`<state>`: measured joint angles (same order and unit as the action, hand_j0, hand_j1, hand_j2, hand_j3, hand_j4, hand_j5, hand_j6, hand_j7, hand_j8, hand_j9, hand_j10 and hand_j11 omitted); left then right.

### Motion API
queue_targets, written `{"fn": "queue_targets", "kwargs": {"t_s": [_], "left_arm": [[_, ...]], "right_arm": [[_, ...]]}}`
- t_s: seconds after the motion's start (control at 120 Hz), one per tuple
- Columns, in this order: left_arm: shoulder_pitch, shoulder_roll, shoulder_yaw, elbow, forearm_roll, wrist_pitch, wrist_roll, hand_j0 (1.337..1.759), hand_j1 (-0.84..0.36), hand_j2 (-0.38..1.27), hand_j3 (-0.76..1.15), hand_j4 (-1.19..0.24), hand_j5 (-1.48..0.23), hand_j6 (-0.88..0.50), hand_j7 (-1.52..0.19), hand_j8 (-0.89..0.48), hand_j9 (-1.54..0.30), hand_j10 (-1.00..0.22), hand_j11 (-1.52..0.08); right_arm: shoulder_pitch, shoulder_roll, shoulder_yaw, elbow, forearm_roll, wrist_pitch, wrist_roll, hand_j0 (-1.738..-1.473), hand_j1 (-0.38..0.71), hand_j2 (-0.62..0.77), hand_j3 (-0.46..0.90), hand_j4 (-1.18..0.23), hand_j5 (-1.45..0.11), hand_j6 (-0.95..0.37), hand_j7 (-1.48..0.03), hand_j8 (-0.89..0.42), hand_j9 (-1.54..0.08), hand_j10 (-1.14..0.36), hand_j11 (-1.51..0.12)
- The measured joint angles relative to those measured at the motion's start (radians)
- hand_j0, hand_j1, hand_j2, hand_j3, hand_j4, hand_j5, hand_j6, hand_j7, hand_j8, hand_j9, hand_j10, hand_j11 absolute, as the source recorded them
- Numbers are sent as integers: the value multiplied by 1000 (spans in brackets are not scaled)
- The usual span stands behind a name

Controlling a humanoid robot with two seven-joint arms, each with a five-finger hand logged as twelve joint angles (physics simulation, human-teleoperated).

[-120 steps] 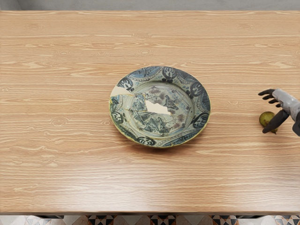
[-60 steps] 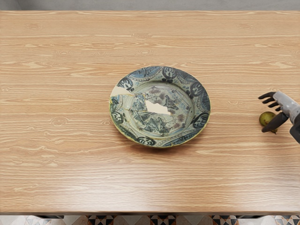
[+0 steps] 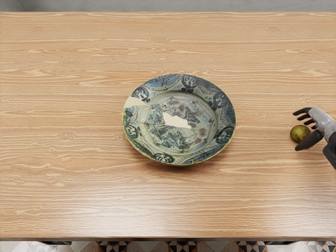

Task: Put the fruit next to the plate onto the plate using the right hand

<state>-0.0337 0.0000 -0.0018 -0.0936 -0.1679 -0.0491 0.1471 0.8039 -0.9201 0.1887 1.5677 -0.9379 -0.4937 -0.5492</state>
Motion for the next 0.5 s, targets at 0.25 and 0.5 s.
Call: {"fn": "queue_targets", "kwargs": {"t_s": [0.25,0.5], "left_arm": [[0,0,0,0,0,0,0,1658,325,4,0,-21,-27,-21,-27,-21,-27,-21,-27],[0,0,0,0,0,0,0,1658,325,4,0,-21,-27,-21,-27,-21,-27,-21,-27]], "right_arm": [[-4,15,0,-17,0,-38,0,-1658,16,-56,0,-312,-401,-314,-400,-313,-401,-312,-400],[-11,16,-20,-18,-2,-83,6,-1658,23,-57,0,-318,-408,-320,-407,-318,-408,-317,-408]]}}
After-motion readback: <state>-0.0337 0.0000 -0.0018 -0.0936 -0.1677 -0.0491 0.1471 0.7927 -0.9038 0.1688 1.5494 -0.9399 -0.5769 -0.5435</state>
